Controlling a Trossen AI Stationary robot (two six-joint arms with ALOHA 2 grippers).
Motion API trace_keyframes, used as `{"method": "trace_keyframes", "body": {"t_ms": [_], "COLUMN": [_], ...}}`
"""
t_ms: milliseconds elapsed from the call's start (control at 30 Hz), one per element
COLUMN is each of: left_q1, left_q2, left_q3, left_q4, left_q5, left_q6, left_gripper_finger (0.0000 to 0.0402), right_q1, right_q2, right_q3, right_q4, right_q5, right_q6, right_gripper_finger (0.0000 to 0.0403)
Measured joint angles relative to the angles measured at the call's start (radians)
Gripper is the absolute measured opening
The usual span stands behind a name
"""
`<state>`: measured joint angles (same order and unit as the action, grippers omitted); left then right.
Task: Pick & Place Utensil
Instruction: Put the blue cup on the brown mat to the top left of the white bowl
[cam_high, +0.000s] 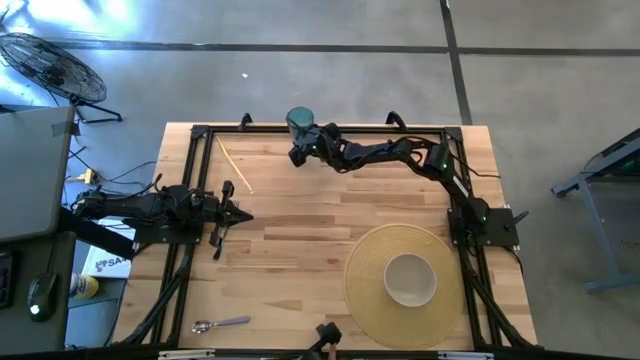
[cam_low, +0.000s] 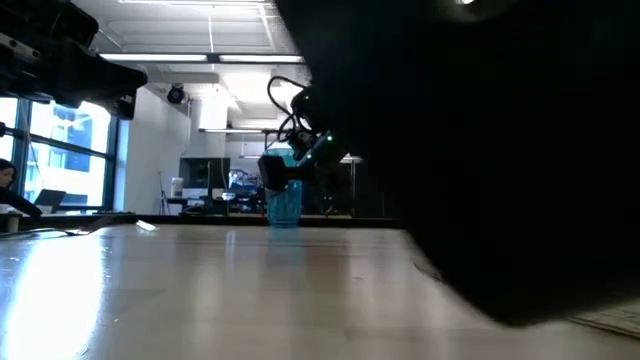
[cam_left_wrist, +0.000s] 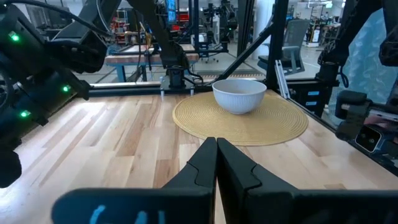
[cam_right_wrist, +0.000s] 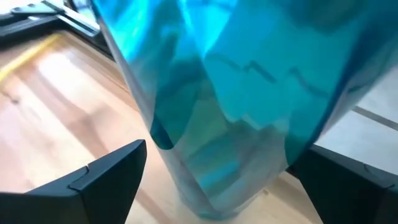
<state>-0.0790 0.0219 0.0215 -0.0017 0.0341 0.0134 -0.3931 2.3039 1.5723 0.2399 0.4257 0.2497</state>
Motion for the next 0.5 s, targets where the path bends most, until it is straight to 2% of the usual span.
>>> {"method": "trace_keyframes", "body": {"t_ms": [500], "left_q1": [0.0], "left_q2": [0.0], "left_q3": [0.0], "left_q4": [0.0], "left_q5": [0.0], "left_q6": [0.0], "left_gripper_finger": [0.0001], "right_q1": [0.032], "right_q2": [0.001], "right_q3": [0.017], "right_q4": [0.039], "right_q5": [-0.002], "right_q6": [-0.047], "right_gripper_finger": [0.039]}}
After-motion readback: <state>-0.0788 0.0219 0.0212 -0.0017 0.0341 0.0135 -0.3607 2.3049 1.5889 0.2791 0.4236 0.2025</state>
